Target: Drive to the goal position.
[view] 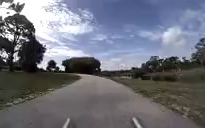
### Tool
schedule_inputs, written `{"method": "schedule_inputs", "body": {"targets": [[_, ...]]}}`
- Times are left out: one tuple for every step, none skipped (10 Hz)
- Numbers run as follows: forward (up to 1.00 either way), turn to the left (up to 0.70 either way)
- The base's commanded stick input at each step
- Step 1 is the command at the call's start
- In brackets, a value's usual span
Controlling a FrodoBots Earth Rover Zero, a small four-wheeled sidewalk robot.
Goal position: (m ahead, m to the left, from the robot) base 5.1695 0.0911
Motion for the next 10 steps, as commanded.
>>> {"method": "schedule_inputs", "body": {"targets": [[0.69,0.03],[0.69,0.03],[0.69,0.03],[0.69,0.03],[0.69,0.03],[0.69,0.03],[0.69,0.03],[0.69,0.03],[0.69,0.03],[0.69,0.06]]}}
